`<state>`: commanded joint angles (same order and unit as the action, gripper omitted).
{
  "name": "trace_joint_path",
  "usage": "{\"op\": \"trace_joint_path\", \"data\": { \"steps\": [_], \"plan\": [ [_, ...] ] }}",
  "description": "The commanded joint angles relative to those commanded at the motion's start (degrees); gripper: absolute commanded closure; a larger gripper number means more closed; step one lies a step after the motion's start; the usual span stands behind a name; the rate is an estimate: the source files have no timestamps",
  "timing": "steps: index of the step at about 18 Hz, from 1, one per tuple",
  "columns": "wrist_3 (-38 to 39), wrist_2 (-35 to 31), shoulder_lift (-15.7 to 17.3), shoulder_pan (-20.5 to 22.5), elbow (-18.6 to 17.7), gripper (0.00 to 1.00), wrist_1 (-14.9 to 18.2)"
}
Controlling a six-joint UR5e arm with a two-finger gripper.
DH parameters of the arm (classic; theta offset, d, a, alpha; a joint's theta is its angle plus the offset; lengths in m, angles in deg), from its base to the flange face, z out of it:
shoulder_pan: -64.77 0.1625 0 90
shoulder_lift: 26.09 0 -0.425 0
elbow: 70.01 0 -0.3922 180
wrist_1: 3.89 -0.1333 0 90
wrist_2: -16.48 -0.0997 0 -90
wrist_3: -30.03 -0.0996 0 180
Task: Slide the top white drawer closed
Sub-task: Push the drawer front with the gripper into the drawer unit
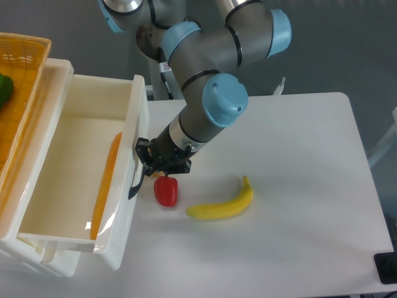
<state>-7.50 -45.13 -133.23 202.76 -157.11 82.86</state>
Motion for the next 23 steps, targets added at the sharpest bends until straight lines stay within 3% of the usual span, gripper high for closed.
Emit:
{"op": "trace_joint_path", "data": {
  "steps": [23],
  "plan": [
    [7.12,-0.35,-0.53,-9.31,0.00,1.00,-0.79]
  ]
}}
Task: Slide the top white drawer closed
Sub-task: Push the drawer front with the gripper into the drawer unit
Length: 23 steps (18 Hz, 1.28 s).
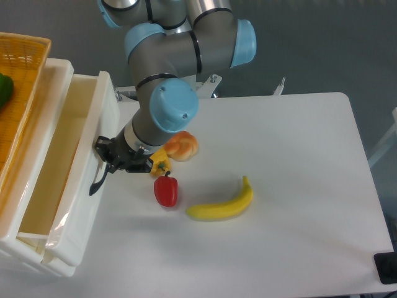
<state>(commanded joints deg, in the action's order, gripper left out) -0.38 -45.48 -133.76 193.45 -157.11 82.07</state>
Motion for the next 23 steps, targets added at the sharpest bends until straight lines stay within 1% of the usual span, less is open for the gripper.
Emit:
{"op": "trace_joint_path", "data": {
  "steps": [7,10,17,23],
  "plan": [
    [0.79,0.00,-0.09,-2.11,0.18,1.00,-0.18],
    [1.49,-0.09,-0.09,-2.82,0.18,1.00,-0.96],
    [2.64,-0.44,-0.88,-3.87,0.62,1.00,-1.58],
    [2.99,-0.79,-0.70,-3.96,0.70,1.00,-1.67]
  ]
}}
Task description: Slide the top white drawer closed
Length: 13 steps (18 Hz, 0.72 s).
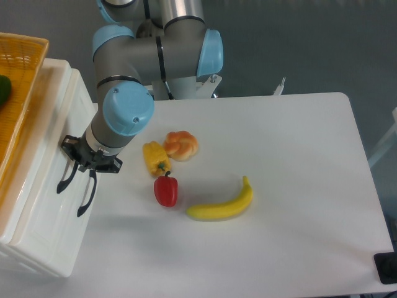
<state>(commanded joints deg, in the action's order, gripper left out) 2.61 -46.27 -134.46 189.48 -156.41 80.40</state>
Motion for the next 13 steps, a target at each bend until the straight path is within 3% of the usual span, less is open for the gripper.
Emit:
{"op": "trace_joint_path", "data": {
  "steps": [2,3,4,6,9,13],
  "plan": [
    [-0.44,-0.09,0.09,0.00,-0.09,0.98,-0.17],
    [-0.61,-0.26,0.09,0.44,-0.17,0.83,-0.26],
    [-0.88,-0.53,0.17,1.14,-0.09,0.61,-0.44],
    [-2.10,-1.66,0.18,4.12,0.00,0.37,-1.22],
    [-2.29,-4.65,0.09,7.37,0.00,0.00,-5.26],
    [-2.37,-10.97,0.00,10.10,0.00,0.00,-7.91]
  ]
}}
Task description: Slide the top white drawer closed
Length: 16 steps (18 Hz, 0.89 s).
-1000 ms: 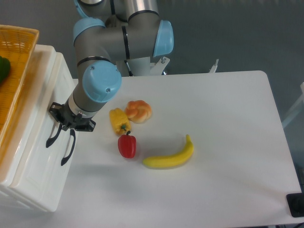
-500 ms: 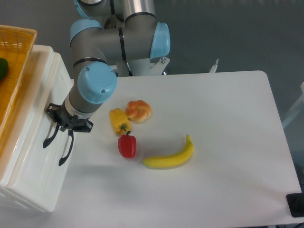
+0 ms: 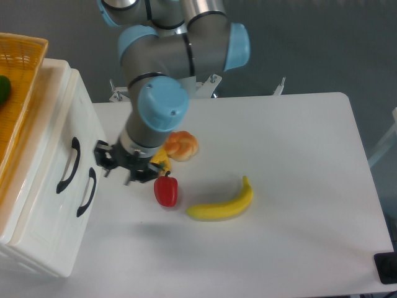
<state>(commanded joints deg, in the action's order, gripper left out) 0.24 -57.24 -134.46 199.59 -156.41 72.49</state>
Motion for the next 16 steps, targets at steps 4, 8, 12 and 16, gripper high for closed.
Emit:
{"op": "trace_joint_path", "data": {
  "steps": [4,8,12,16],
  "plan": [
    [-0.09,-6.41,-1.40,3.69,-0.18,0.00,-3.77],
    [-6.22,-10.46,-4.12,8.08,0.09,0.00,-5.19],
    [-18.06,-11.09,-5.27,13.18,0.61,0.00,-6.33],
    [-35.21,-13.36,-6.85,17.05,0.53,0.00,-7.82]
  ]
}}
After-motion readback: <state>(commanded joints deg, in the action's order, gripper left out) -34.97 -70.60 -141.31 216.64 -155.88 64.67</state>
